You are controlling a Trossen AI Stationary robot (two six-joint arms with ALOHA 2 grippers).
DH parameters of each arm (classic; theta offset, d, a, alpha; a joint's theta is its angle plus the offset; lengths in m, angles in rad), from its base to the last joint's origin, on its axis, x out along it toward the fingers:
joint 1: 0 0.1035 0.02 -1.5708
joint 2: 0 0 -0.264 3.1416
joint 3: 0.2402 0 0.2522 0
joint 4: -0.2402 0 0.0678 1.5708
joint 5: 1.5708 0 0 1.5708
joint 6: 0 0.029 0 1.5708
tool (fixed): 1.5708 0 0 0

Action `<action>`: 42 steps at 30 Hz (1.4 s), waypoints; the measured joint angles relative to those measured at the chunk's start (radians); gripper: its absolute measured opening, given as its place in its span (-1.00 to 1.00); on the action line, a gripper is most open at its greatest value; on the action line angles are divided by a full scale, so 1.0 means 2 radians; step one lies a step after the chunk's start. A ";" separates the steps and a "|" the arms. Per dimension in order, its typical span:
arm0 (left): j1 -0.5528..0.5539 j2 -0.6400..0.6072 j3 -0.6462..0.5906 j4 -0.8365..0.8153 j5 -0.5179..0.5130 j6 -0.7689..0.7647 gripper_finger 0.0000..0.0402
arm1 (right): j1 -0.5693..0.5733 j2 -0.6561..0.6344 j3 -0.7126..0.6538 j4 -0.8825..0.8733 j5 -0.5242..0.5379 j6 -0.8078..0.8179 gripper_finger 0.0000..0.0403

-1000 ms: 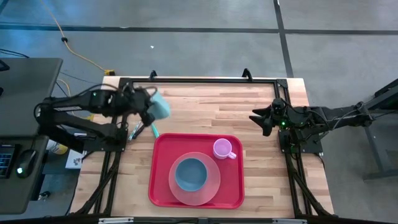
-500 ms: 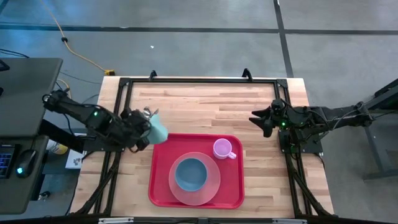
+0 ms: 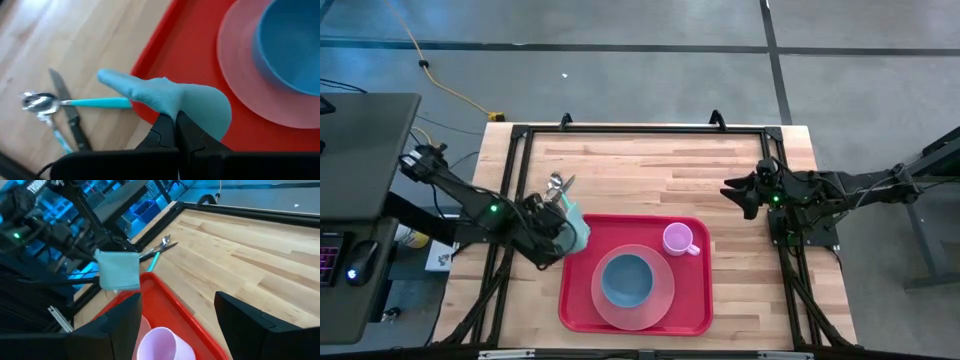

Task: Set up tray
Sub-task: Put the light blue table napkin on the red serving tray to the left side of the pink plate

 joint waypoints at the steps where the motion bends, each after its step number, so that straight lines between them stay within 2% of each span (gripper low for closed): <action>1: 0.000 0.006 0.000 0.008 0.006 0.006 -0.91 | 0.000 0.000 0.000 0.004 0.000 0.003 0.15; 6: 0.000 0.048 0.000 0.050 0.021 0.025 -0.91 | 0.000 0.000 0.000 0.025 -0.013 0.005 0.15; 10: -0.001 0.080 0.000 0.072 0.053 0.011 -0.91 | 0.000 0.000 0.000 0.043 -0.034 -0.001 0.15; 14: -0.007 0.102 -0.003 0.071 0.057 -0.031 -0.91 | 0.001 0.000 0.000 0.047 -0.060 -0.015 0.15; 18: -0.013 0.107 -0.032 0.083 0.075 -0.093 -0.91 | 0.001 0.000 0.000 0.042 -0.083 -0.027 0.15; 23: -0.036 0.106 -0.073 0.138 0.115 -0.165 -0.91 | 0.001 0.000 0.000 0.033 -0.104 -0.045 0.15; 29: -0.051 0.106 -0.079 0.212 0.118 -0.202 -0.92 | 0.001 0.000 0.000 0.033 -0.120 -0.070 0.15; 32: -0.051 0.106 -0.079 0.223 0.116 -0.214 -0.92 | 0.001 0.000 0.000 0.033 -0.123 -0.078 0.15; 42: -0.051 0.155 -0.079 0.297 0.118 -0.257 -0.92 | 0.001 0.000 0.000 0.036 -0.129 -0.093 0.15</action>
